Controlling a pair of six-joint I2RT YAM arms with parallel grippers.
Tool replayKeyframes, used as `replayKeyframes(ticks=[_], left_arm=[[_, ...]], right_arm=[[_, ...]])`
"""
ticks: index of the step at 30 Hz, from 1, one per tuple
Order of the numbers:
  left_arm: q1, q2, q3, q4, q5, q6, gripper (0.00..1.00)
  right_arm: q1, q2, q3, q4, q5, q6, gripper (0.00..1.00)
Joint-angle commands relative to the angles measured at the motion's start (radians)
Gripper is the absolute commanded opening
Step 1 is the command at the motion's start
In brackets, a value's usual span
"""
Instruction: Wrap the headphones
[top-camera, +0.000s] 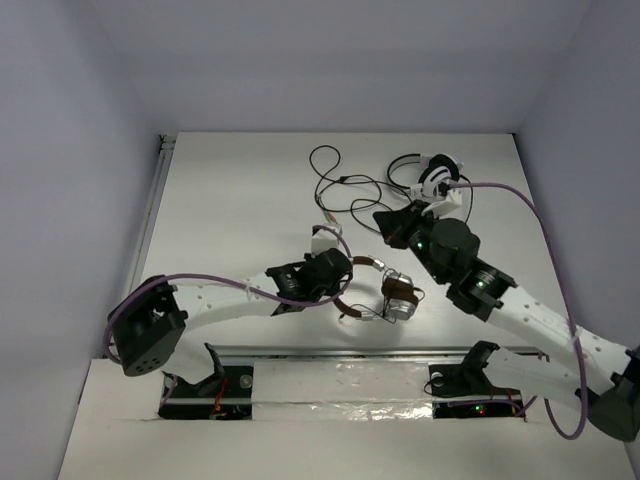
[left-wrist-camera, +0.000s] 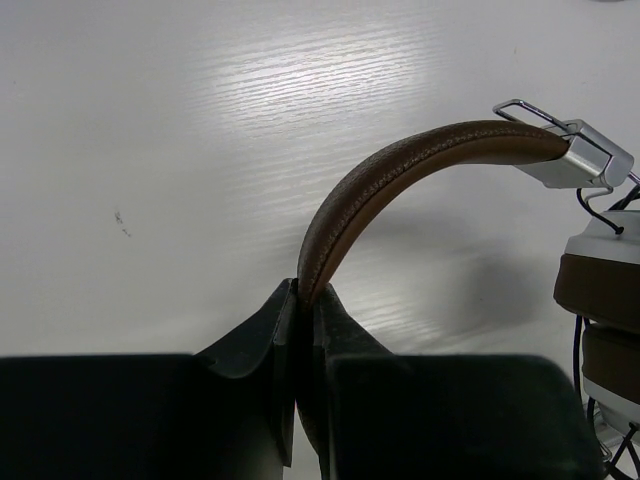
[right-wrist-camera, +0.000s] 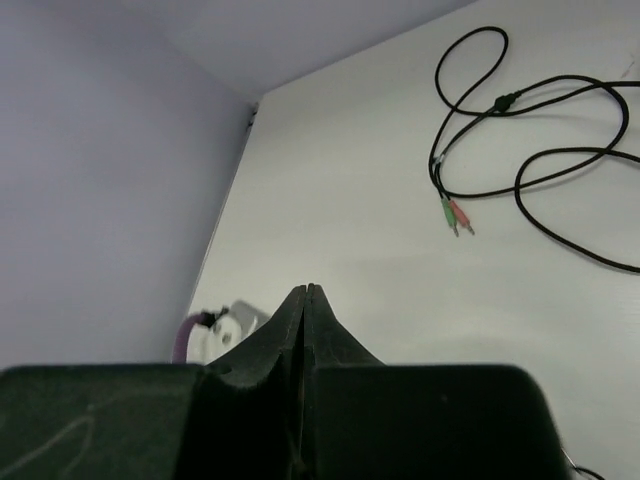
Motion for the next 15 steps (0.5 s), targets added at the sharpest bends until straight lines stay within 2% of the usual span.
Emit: replayKeyframes(ticks=[1,4,8,12,15], left_arm=[[0.001,-0.088,0.016,0.011,-0.018,0.009,0.00],[0.001,-0.120,0.019,-0.025,-0.032,0.012,0.00],[0.028,-0.131,0.007,-0.065,-0.063,0.020,0.00],[0.073,-0.122,-0.010,-0.060,-0.102,0.047,0.00],[0.147,-0.076,-0.020,-0.025,-0.092,0.087,0.00]], right_arm=[[-0.004,-0.109,0.002,-0.190,-0.091,-0.131,0.02],[-0.004,-0.264,-0.037,-0.218,-0.146,-0.134,0.00],[-0.004,-0.313,-0.057,-0.275,-0.211,-0.136,0.01],[-0.004,-0.333,-0.104,-0.275,-0.217,-0.124,0.12],[-0.004,-0.332,-0.141,-0.255,-0.229,-0.113,0.19]])
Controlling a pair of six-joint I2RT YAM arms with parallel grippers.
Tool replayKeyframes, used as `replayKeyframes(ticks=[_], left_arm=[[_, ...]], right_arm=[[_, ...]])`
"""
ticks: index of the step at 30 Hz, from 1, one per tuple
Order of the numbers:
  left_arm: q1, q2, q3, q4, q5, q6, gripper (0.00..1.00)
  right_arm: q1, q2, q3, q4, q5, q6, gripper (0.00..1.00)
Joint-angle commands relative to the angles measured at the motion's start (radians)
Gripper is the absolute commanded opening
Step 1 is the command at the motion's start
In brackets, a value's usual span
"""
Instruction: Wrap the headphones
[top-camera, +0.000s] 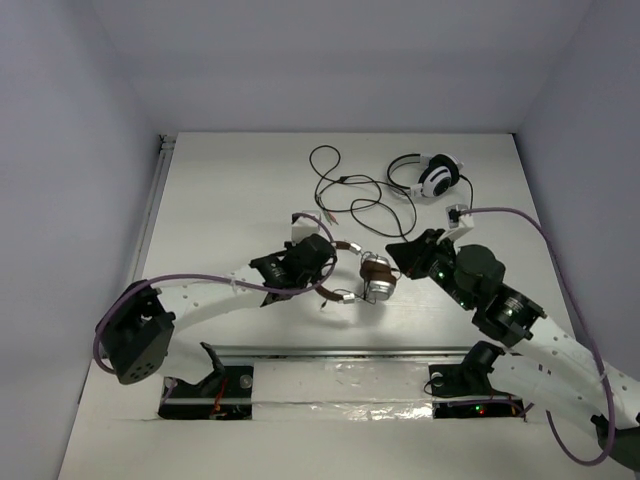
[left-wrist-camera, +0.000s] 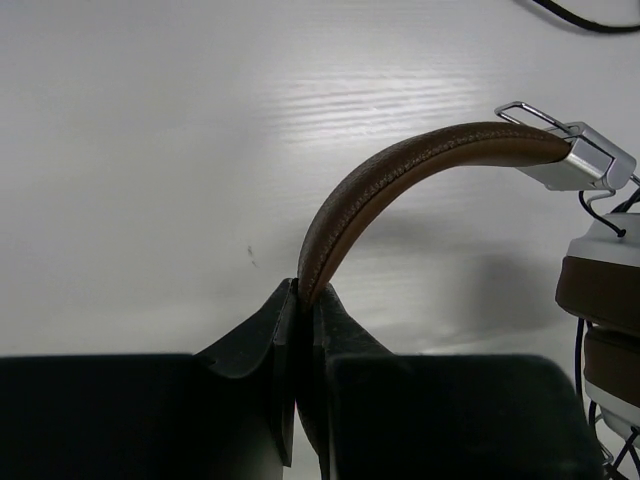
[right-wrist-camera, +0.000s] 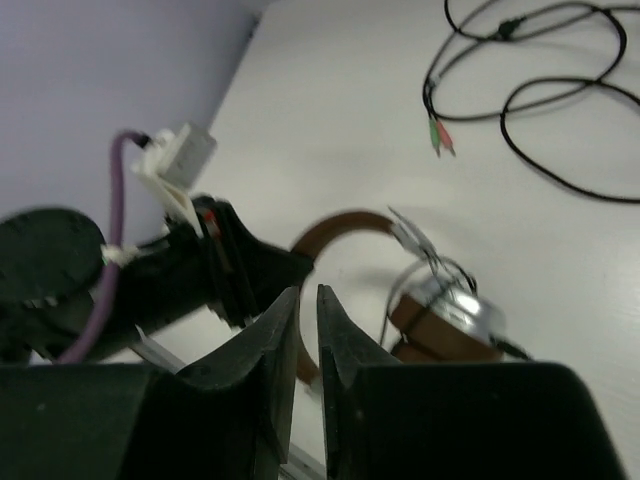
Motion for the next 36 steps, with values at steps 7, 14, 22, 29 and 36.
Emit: replayKeyframes(ticks=[7,14,22,29,36], left_arm=[[0.181,0.179,0.017,0.200,0.029,0.098,0.00],[0.253,0.316,0.040,0.272,0.051,0.127,0.00],[0.263,0.313,0.034,0.251,-0.020,0.144,0.31],[0.263,0.061,-0.041,0.213,-0.045,0.093,0.56],[0.263,-0.420,-0.106,0.165,0.073,0.036,0.84]], right_arm=[[-0.004,0.025,-0.069,0.026,-0.055,-0.002,0.23],[-0.004,0.013,-0.090,0.029,-0.038,0.000,0.30],[-0.004,-0.041,-0.070,0.002,-0.019,-0.012,0.47],[-0.004,-0.138,0.052,-0.104,0.045,-0.049,0.81],[-0.004,-0.319,0.106,-0.135,0.250,-0.010,1.00]])
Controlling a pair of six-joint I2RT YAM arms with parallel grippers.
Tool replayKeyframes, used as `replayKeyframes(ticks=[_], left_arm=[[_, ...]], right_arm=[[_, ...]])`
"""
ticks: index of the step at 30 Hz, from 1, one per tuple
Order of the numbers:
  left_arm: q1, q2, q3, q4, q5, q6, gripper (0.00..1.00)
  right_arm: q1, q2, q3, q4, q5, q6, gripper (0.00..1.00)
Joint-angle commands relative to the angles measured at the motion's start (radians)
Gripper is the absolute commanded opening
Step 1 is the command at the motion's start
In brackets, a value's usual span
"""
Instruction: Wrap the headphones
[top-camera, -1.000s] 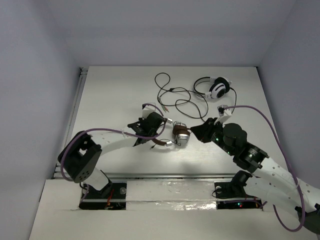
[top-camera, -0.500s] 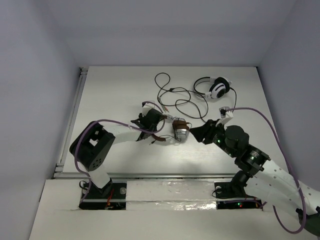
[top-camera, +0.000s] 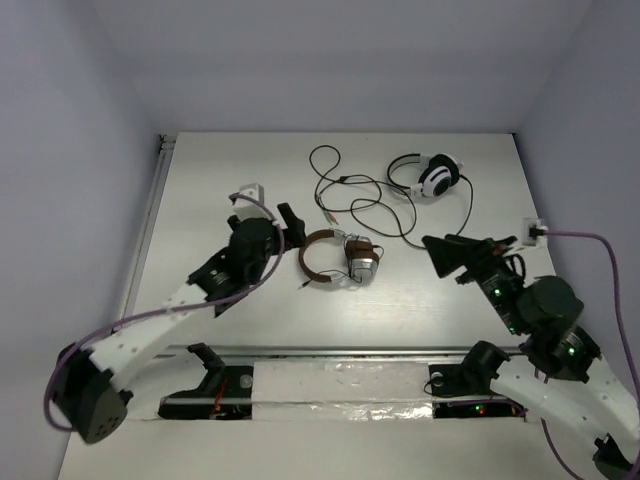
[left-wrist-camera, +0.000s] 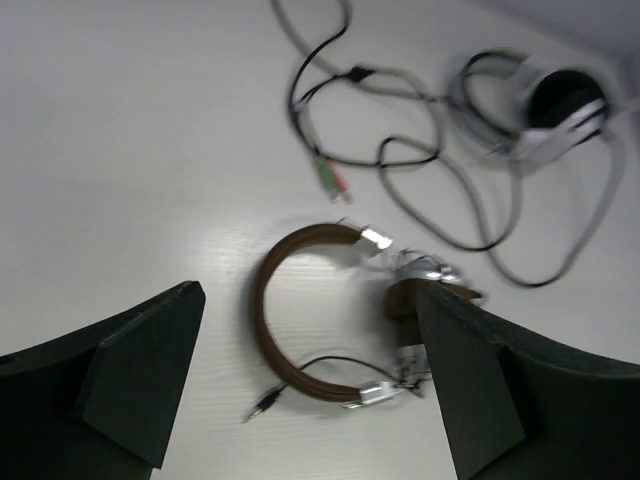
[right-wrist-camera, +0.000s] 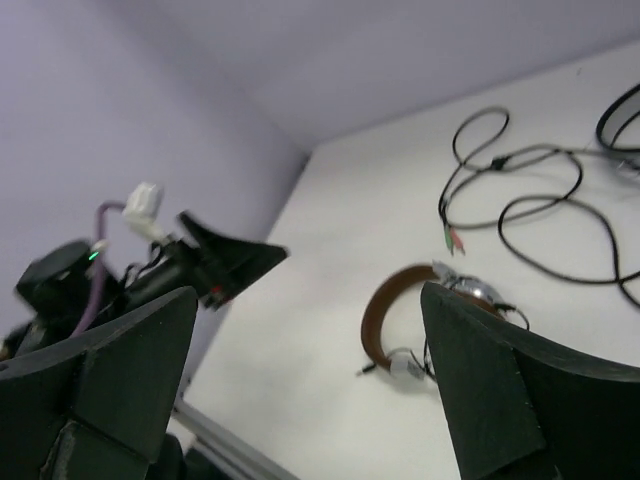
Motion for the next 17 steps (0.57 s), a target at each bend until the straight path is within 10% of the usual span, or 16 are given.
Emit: replayKeyframes(ticks=[1,17], left_arm=[[-0.003,-0.216,0.003,-0.030,0.101,-0.035,0.86],[-0.003,-0.632,0.080,-0.175,0.181,0.023,0.99]], right_arm=[[-0.004,-0.104,0.061,-0.031,0.166,0.007,1.00],[-0.004,-0.190,0.118,-0.114,0.311,0.039,1.00]])
